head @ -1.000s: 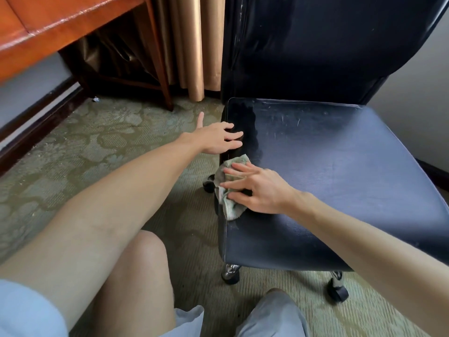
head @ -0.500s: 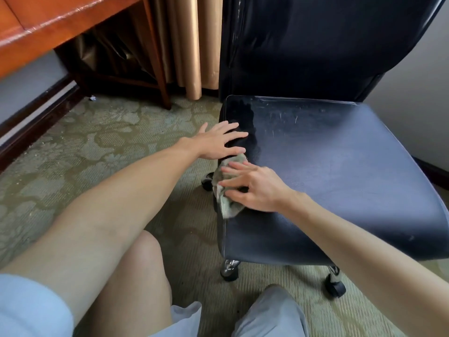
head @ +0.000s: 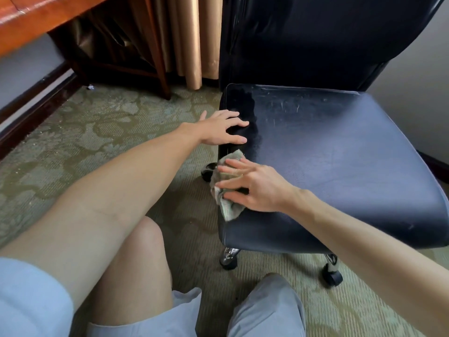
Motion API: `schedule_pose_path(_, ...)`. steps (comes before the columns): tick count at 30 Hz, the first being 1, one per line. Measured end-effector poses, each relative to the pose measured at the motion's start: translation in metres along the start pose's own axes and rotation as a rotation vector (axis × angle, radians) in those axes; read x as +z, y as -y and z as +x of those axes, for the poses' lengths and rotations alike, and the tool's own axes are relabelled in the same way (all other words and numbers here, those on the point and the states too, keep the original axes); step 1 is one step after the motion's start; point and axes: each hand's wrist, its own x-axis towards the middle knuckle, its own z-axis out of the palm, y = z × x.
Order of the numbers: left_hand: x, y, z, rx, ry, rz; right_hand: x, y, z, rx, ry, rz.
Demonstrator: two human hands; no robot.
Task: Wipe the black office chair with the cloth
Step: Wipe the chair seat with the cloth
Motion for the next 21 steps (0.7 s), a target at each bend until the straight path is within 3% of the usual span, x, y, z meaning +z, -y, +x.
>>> schedule_pose_path(3,0.000,-0.003,-0.002,-0.012,-0.002,-0.035,0.003,0.007,-0.016,-0.151,0.051,-0.059)
schedule_pose_path(6,0.001,-0.005,-0.002,-0.016,-0.010,-0.064,0.001,0.007,-0.017,-0.165,0.076,-0.088)
schedule_pose_path(14,0.003,-0.009,-0.005,-0.033,-0.037,-0.123,-0.010,-0.003,0.010,0.142,0.036,-0.031)
schedule_pose_path(21,0.007,-0.006,-0.006,-0.017,-0.056,-0.161,0.011,0.032,-0.028,-0.335,0.004,-0.074)
